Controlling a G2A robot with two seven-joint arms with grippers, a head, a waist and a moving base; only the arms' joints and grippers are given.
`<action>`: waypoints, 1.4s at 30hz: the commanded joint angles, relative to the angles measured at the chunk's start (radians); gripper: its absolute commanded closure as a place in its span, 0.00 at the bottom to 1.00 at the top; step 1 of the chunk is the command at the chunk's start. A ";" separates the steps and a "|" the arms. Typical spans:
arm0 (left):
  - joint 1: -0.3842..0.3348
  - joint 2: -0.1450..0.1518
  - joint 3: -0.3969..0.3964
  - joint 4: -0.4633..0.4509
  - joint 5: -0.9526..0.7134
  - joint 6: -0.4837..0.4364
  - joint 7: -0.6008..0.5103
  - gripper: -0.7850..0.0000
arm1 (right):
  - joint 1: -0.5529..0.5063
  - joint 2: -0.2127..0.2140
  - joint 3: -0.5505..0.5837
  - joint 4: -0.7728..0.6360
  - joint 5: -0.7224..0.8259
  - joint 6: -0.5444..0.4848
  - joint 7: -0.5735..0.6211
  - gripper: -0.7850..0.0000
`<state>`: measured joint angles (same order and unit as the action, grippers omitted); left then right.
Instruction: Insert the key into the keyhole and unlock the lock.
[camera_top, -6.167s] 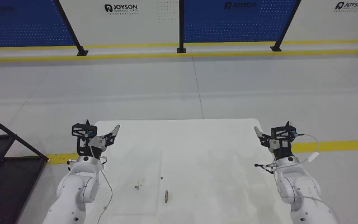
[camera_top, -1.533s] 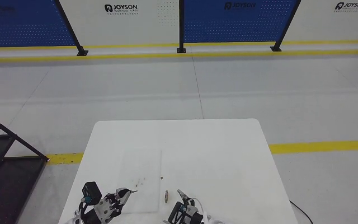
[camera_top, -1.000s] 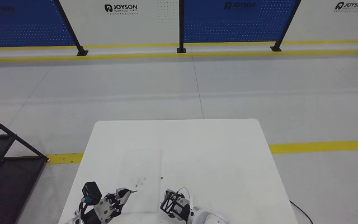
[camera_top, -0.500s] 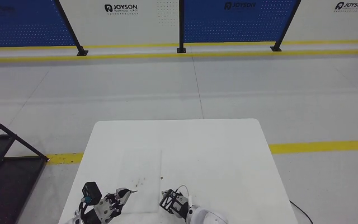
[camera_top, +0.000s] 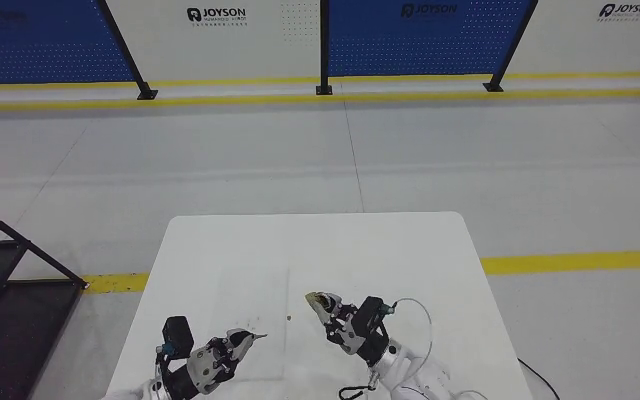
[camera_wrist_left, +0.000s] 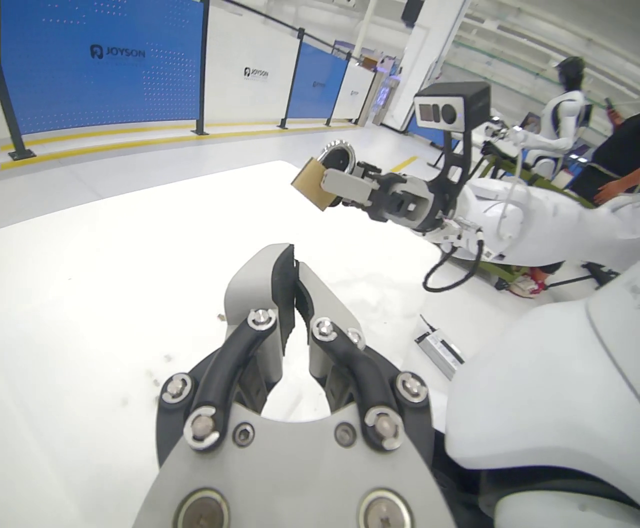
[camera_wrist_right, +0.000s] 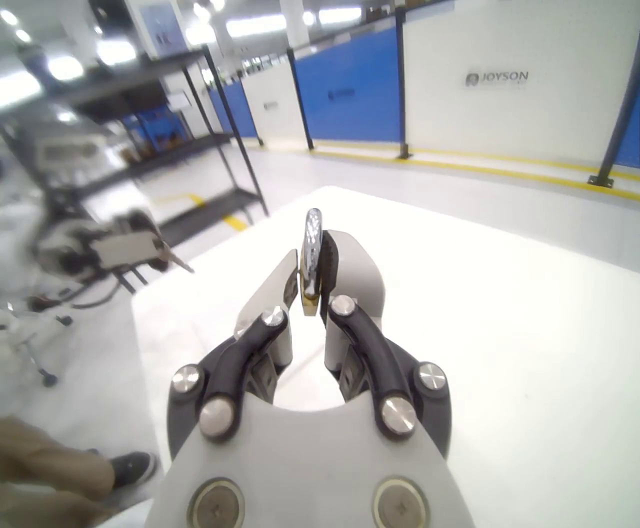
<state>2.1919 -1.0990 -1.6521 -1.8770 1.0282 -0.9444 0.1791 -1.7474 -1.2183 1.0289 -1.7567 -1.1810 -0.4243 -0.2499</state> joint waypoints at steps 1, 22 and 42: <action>-0.024 0.001 0.019 0.005 -0.059 -0.013 -0.022 1.00 | -0.007 0.006 0.029 -0.006 0.048 -0.071 -0.041 1.00; -0.190 0.033 0.197 0.046 -0.550 -0.068 -0.168 1.00 | 0.032 0.031 0.071 0.018 0.286 -0.544 -0.120 1.00; -0.243 -0.009 0.326 0.064 -0.532 -0.068 0.132 1.00 | 0.101 -0.029 -0.113 0.134 0.387 -0.448 -0.306 1.00</action>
<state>1.9536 -1.1059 -1.3440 -1.8166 0.4934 -1.0125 0.2928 -1.6521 -1.2406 0.9318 -1.6323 -0.7851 -0.8764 -0.5190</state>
